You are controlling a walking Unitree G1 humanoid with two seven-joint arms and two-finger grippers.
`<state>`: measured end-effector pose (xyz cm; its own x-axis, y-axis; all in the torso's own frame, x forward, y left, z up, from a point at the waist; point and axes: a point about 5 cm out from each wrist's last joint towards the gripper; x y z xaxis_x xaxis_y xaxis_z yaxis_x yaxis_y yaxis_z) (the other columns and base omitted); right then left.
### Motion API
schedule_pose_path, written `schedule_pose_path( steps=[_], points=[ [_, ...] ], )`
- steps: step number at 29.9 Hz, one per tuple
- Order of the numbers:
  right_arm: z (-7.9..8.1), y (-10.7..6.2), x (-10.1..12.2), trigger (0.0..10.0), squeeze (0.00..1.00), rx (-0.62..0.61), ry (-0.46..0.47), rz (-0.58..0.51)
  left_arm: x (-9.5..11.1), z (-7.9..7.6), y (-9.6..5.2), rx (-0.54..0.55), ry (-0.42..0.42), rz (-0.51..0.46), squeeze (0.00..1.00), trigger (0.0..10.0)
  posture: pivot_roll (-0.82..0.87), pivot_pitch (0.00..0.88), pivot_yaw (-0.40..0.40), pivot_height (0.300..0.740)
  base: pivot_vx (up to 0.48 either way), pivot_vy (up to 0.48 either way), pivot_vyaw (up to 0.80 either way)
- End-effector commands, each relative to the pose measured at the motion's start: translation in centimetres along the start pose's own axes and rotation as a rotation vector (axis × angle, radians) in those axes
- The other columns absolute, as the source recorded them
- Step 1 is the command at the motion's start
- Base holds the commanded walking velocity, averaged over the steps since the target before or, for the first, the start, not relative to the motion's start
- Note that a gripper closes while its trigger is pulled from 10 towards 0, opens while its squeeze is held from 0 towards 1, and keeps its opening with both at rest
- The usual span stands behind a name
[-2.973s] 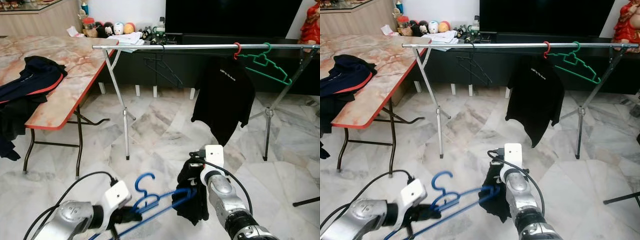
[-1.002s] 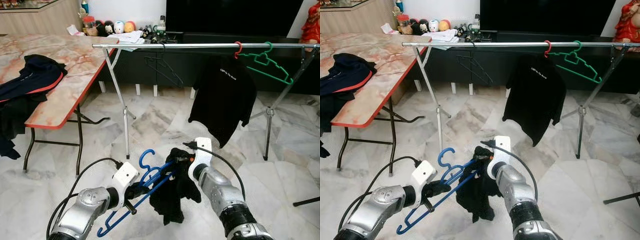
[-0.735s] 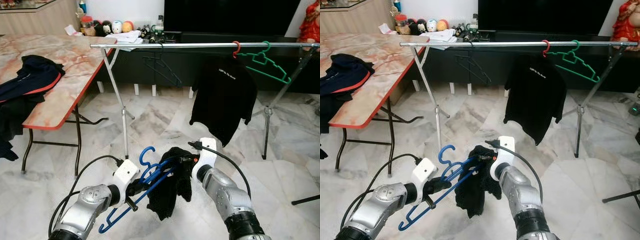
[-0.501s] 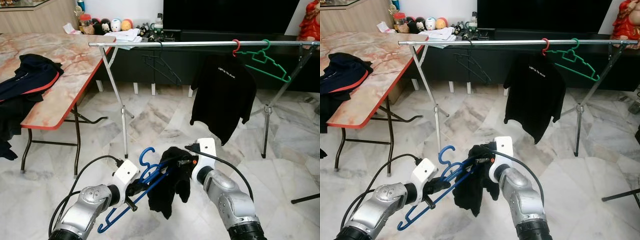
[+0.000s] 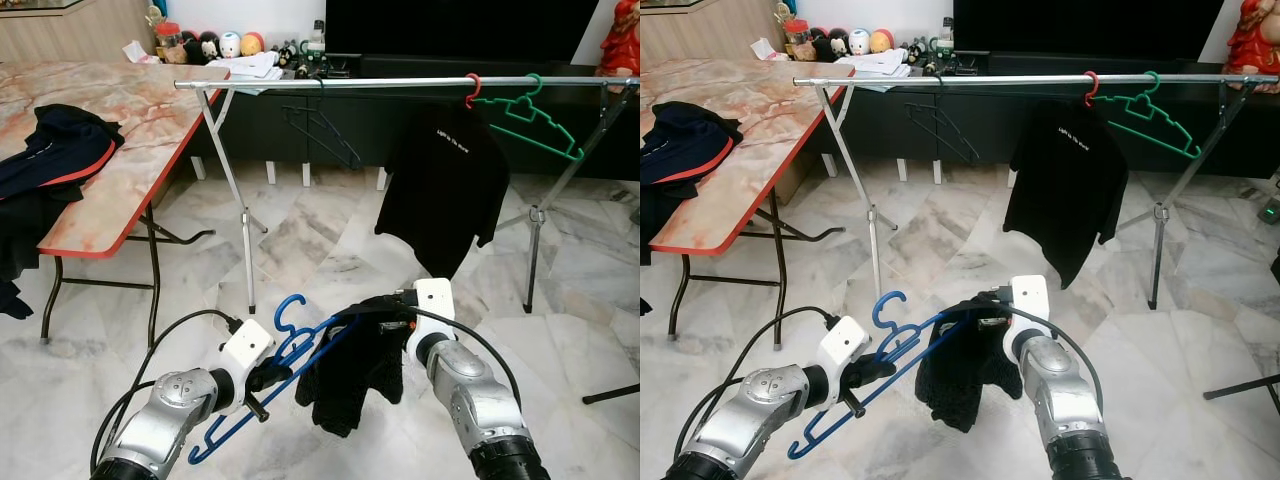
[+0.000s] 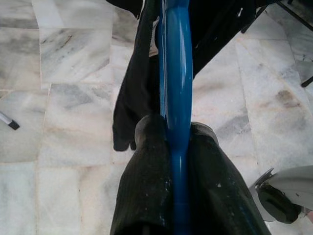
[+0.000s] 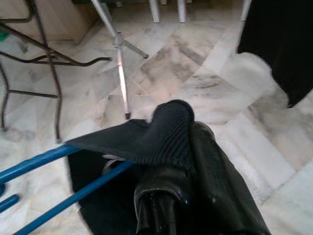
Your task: Hang hanger
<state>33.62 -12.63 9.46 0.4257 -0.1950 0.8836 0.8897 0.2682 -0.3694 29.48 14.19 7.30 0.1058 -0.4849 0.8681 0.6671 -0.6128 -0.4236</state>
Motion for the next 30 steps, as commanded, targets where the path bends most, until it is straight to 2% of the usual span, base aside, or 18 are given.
schedule_pose_path(
  steps=[1, 5, 11, 13, 15, 19, 21, 24, 27, 30],
  points=[
    [1.8, -0.4, 0.8, 10.0, 0.00, 0.105, -0.004, -0.022, 0.1, 0.6, -0.3, 0.036, 0.010, -0.002, 0.00, 10.0, 0.08, 0.132, 0.018, 0.740, 0.000, 0.000, 0.00],
    [3.3, -1.5, 1.6, 10.0, 0.00, 0.196, 0.040, -0.022, 0.4, 0.6, 0.0, 0.041, 0.005, -0.013, 0.00, 10.0, 0.07, 0.129, 0.015, 0.740, 0.000, 0.000, 0.00],
    [5.4, -3.5, 2.7, 10.0, 0.00, 0.288, 0.055, -0.027, 0.7, 0.7, 0.2, 0.051, -0.001, -0.031, 0.00, 10.0, 0.06, 0.127, 0.017, 0.740, 0.000, 0.000, 0.00],
    [5.3, -3.6, 2.8, 10.0, 0.00, 0.286, 0.061, -0.039, 0.8, 0.7, 0.2, 0.049, -0.005, -0.037, 0.00, 10.0, 0.06, 0.127, 0.017, 0.740, 0.000, 0.000, 0.00],
    [3.3, -2.9, 2.1, 10.0, 0.00, 0.167, 0.063, -0.041, 0.9, 0.6, 0.3, 0.047, -0.005, -0.041, 0.00, 10.0, 0.06, 0.122, 0.019, 0.740, 0.000, 0.000, 0.00],
    [0.5, -2.3, 0.8, 10.0, 0.00, 0.008, 0.102, -0.009, 1.0, 0.8, 0.2, 0.055, -0.006, -0.050, 0.00, 10.0, 0.07, 0.119, 0.017, 0.740, 0.000, 0.000, 0.00],
    [0.1, -2.3, 0.6, 10.0, 0.00, -0.006, 0.102, 0.002, 1.0, 0.9, 0.1, 0.060, -0.009, -0.055, 0.00, 10.0, 0.07, 0.119, 0.017, 0.740, 0.000, 0.000, 0.00],
    [0.6, -2.4, 0.7, 10.0, 0.00, 0.035, 0.088, 0.002, 1.0, 1.1, -0.1, 0.074, -0.022, -0.065, 0.00, 10.0, 0.07, 0.118, 0.017, 0.740, 0.000, 0.000, 0.00],
    [2.0, -2.7, 1.6, 10.0, 0.00, 0.148, 0.005, -0.061, 1.1, 1.1, 0.0, 0.068, -0.028, -0.071, 0.00, 10.0, 0.07, 0.121, 0.019, 0.740, 0.000, 0.000, 0.00],
    [3.3, -3.0, 2.7, 10.0, 0.00, 0.248, 0.004, -0.126, 1.2, 0.8, 0.1, 0.043, -0.040, -0.078, 0.00, 10.0, 0.07, 0.121, 0.019, 0.740, 0.000, 0.000, 0.00]
  ],
)
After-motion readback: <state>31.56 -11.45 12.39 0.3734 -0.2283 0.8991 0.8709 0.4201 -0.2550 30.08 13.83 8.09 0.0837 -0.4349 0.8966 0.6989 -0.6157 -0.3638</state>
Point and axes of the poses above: a point about 5 cm out from each wrist's last joint towards the gripper, its own y axis pointing out of the wrist towards the gripper, its own x axis along the axis of the wrist's last joint, z = x × y, and after that the axes turned 13 degrees about y, right-handed
